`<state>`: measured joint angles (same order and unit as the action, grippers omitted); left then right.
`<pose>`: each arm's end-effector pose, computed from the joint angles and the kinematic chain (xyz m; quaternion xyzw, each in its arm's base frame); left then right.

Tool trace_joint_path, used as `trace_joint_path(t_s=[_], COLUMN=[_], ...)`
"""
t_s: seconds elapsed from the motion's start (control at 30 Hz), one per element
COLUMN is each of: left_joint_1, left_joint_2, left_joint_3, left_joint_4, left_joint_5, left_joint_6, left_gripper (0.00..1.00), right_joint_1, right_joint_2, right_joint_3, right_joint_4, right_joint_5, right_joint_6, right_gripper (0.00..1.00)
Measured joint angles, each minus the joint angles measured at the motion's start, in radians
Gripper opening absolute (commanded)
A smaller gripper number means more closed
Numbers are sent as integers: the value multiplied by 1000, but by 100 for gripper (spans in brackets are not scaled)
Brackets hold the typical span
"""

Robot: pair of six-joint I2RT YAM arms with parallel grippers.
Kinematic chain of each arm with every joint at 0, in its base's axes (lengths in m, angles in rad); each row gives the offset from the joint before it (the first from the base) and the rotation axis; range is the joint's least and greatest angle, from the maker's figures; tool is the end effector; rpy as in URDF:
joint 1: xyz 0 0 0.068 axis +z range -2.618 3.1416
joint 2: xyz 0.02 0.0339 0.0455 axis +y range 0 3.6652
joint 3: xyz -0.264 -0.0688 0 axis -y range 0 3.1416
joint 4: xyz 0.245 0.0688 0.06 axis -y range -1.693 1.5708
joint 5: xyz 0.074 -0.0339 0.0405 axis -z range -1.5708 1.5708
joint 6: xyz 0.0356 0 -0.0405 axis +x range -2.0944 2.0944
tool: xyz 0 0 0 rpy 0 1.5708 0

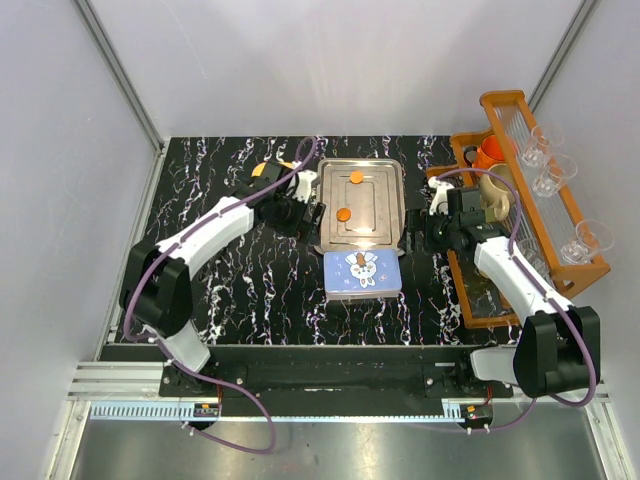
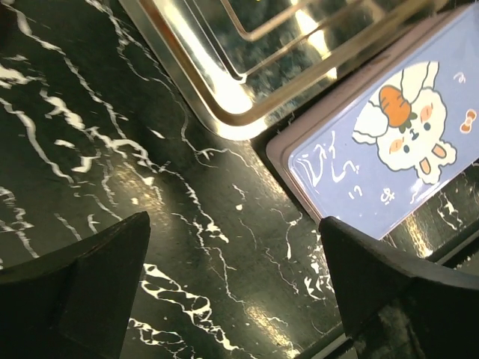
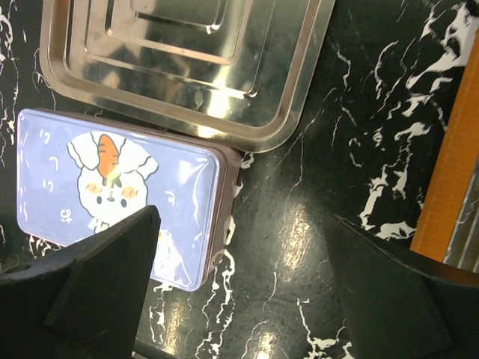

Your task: Pack the cookies

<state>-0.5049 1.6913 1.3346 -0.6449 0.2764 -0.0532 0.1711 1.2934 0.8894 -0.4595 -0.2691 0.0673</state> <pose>0.3109 -0.1829 0.2551 0.2506 0.9178 -0.2037 0.2309 0.2614 0.0548 0.2439 -0.0946 0.9260 0.1658 0.3258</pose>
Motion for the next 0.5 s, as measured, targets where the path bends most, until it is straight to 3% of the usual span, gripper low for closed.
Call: trace_joint_path(t_s=[0.5], left_joint_1=[160], left_joint_2=[-48], left_joint_3=[25], left_joint_4=[55], left_joint_5=[-157], left_joint_6=[-8], left_gripper=[99], right_joint_1=[5], right_joint_2=[55], right_joint_3=[171], right_joint_4=[21], right_joint_5=[77], right_joint_6=[-135], right_gripper=[100])
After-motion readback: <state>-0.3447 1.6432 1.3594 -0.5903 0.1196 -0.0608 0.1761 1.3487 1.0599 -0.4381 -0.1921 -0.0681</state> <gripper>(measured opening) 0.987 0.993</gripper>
